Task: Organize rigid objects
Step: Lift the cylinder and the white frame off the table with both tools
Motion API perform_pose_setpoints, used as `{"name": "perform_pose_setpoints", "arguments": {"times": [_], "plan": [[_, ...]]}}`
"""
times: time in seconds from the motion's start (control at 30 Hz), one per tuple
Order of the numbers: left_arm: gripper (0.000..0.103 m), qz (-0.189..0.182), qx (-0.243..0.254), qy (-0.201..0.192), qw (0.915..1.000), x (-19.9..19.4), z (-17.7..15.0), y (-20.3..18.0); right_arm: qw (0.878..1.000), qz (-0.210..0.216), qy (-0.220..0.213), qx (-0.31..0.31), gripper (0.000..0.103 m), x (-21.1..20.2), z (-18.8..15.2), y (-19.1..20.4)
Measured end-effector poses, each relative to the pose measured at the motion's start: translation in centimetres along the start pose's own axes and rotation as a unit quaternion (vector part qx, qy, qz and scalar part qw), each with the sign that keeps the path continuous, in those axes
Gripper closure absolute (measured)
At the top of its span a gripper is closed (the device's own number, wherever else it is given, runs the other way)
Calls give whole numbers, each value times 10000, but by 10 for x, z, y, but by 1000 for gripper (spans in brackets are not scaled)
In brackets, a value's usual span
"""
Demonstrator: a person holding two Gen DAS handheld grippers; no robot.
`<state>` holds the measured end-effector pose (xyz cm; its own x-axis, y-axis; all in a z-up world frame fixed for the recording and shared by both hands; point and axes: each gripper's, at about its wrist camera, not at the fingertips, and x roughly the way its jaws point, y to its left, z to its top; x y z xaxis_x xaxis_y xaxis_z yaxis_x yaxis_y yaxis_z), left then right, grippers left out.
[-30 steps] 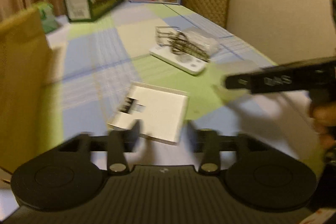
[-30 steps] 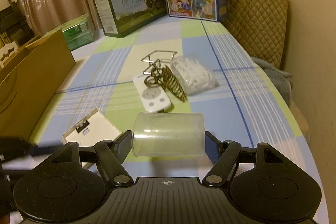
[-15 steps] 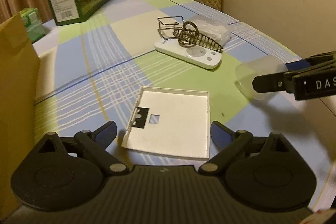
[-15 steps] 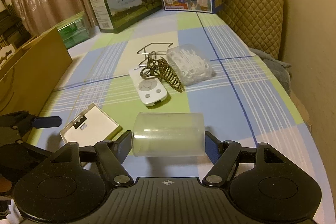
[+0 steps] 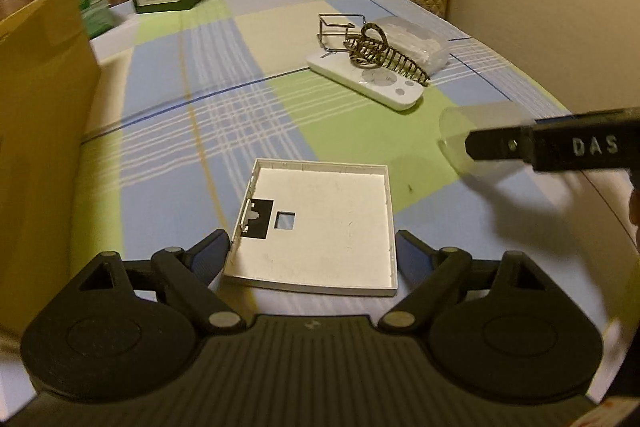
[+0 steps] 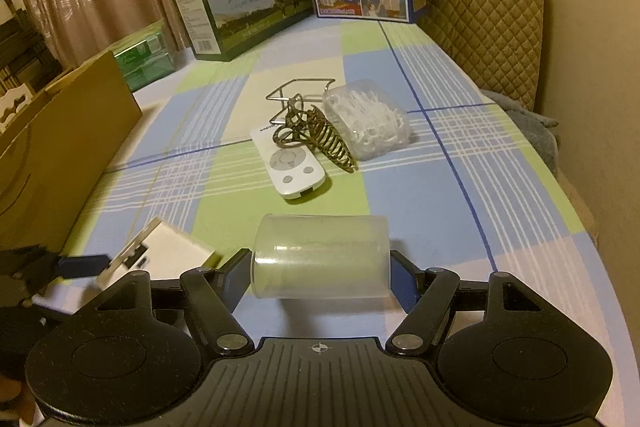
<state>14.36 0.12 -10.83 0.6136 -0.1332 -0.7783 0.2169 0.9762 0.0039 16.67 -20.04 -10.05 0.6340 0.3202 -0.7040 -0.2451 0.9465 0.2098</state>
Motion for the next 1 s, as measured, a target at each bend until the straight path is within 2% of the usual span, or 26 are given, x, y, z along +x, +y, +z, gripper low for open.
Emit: {"name": "perform_pose_setpoints", "arguments": {"times": [0.23,0.4,0.63,1.0], "plan": [[17,182,-162,-28,9997,-30,-10,3,9996,92,-95,-233,35,-14,-5,12],[17,158,-316,-33,9994,-42,-18,6,9998,80,-47,-153,35,-25,-16,14],[17,117,-250,22,9996,-37,-27,3,9999,66,-10,-143,35,-33,-27,20],[16,-77,-95,53,9999,-18,-17,11,9999,56,43,-99,35,-26,-29,18]]}}
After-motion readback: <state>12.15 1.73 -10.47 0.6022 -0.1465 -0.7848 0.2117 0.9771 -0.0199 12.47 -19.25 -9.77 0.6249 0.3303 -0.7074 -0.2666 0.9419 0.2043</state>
